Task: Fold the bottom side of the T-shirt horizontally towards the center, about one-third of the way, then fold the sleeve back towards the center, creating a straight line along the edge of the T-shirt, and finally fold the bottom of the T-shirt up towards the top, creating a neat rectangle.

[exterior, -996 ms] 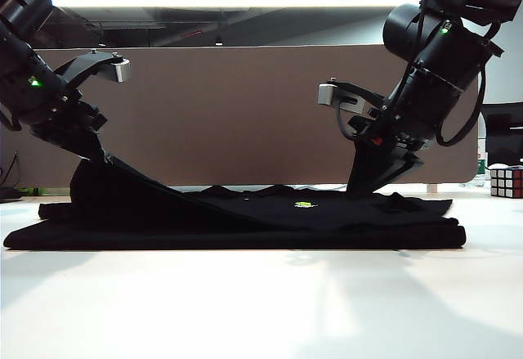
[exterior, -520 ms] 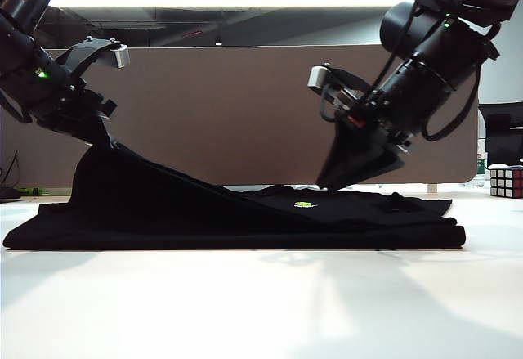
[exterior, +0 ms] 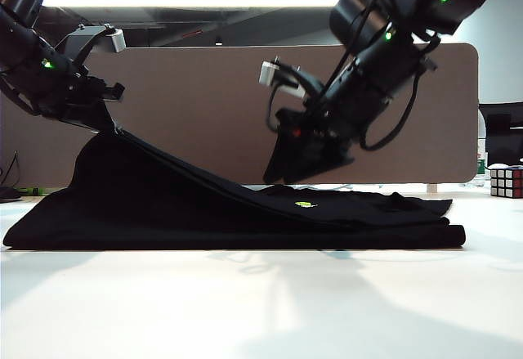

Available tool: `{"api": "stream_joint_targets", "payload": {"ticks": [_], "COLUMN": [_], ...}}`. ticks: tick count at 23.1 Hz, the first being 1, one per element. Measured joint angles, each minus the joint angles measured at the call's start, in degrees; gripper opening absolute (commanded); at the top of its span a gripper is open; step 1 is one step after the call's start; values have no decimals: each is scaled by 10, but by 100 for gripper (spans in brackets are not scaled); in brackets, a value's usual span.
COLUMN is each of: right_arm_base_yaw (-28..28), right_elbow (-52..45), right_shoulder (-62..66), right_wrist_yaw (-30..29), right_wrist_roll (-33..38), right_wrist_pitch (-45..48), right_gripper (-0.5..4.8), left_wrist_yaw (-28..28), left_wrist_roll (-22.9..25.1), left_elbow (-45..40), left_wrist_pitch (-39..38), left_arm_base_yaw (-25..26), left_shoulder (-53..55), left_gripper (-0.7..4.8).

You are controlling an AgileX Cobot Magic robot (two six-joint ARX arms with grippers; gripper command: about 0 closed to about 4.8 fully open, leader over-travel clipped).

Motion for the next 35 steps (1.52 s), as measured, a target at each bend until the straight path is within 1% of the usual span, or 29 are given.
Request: {"api": "stream_joint_targets", "payload": {"ticks": [3, 6, 7, 8, 12, 13, 14, 15, 16, 17, 18, 19, 26, 29, 31, 34, 35], "right_arm_base_yaw": [1, 5, 7, 13, 29, 37, 41, 47, 47, 47, 46, 46, 46, 43, 42, 43, 43], "right_elbow": [0, 0, 0, 0, 0, 0, 0, 0, 0, 0, 0, 0, 0, 0, 0, 1, 1], "right_shoulder": [32, 43, 43, 43, 62, 68, 73, 81, 86, 87, 88, 89, 88, 65, 25, -7, -6], "right_wrist_yaw": [0, 2, 11, 35, 71, 79, 91, 116, 132, 144, 160, 176, 190, 190, 189, 141, 132], "right_wrist_roll": [10, 21, 23, 24, 25, 25, 25, 25, 25, 25, 25, 25, 23, 21, 21, 22, 23], "right_wrist_pitch": [2, 22, 23, 33, 60, 61, 66, 72, 77, 84, 92, 99, 101, 94, 66, 3, -27], "right_gripper": [216, 211, 211, 211, 210, 196, 144, 96, 75, 69, 9, -2, -1, -1, -1, -1, -1], "left_wrist_yaw": [10, 11, 15, 21, 24, 24, 24, 24, 24, 24, 24, 24, 15, -10, -13, -14, -23], "left_wrist_roll": [-2, -19, -23, -25, -25, -25, -25, -25, -25, -25, -25, -25, -23, -23, -23, -23, -23], "left_elbow": [0, 0, 0, 1, 1, 1, 1, 1, 1, 1, 1, 1, 1, 2, 1, 2, 2], "left_wrist_pitch": [1, 5, 7, 9, 9, 9, 9, 9, 9, 9, 9, 9, 28, 57, 68, 81, 89], "left_arm_base_yaw": [0, 0, 0, 0, 0, 0, 0, 0, 0, 0, 0, 0, 2, 9, 11, 10, 10], "left_shoulder": [0, 0, 0, 0, 0, 0, 0, 0, 0, 0, 0, 0, 2, 26, 51, 88, 102], "left_gripper": [-6, -6, -6, -6, -6, -6, -6, -6, -6, -6, -6, -6, -6, -6, -6, -4, 25]}}
